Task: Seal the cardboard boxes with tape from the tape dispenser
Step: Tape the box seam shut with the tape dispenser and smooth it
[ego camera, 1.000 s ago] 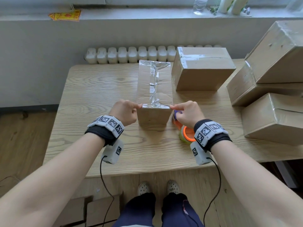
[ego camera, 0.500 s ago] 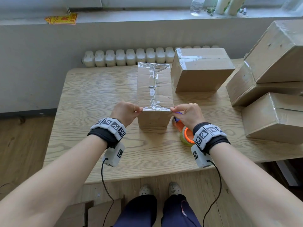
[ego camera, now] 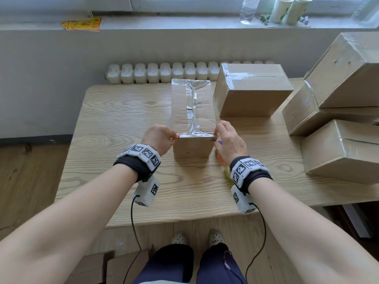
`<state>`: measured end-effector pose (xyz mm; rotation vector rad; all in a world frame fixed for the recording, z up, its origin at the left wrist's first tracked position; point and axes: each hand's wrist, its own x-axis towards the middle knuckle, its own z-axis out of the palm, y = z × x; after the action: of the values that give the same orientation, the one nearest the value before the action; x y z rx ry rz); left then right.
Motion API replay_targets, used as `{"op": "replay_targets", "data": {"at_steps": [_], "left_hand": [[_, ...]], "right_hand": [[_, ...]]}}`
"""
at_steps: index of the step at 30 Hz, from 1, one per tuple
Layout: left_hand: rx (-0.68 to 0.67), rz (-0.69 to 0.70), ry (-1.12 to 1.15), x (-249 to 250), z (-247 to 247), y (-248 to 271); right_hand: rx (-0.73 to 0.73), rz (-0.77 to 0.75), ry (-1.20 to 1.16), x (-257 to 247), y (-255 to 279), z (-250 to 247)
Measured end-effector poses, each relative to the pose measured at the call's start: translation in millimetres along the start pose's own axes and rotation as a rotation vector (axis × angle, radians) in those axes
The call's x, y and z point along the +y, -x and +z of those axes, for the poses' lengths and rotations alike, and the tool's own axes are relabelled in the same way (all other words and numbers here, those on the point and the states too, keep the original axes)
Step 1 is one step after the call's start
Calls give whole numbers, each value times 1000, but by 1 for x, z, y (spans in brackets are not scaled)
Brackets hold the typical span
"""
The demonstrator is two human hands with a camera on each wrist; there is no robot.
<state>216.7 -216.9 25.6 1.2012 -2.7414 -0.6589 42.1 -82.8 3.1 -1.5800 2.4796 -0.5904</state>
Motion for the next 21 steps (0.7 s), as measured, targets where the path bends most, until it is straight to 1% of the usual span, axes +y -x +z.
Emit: {"op": "replay_targets", "data": {"at_steps": [2,5,7,10,13,16,18,21], "left_hand": [[13,-15,32,-2,-1,1],[30,-66,26,-13,-6,2],[64,-111,27,-21,-11,1],[108,-186,59,-24,-17,-4],[64,-288,169,-19,-15,-8],[-17,-291,208,-17,-2,-12],[-34,-299,225,-18,5,-13],[-28,-323,290,-18,10,-14]], "right_hand": [[-30,-23,-4,3,1,1],[-57,-128,-19,2,2,2],[-75,-193,-40,-6,1,4],[-139,-238,-44,-25,2,3],[-188,-273,-30,-39,6,-1],[-210,-262,1,-46,3,-9],[-231,-248,13,-44,-6,-9],[-345,-250,77,-41,-28,-3]]}}
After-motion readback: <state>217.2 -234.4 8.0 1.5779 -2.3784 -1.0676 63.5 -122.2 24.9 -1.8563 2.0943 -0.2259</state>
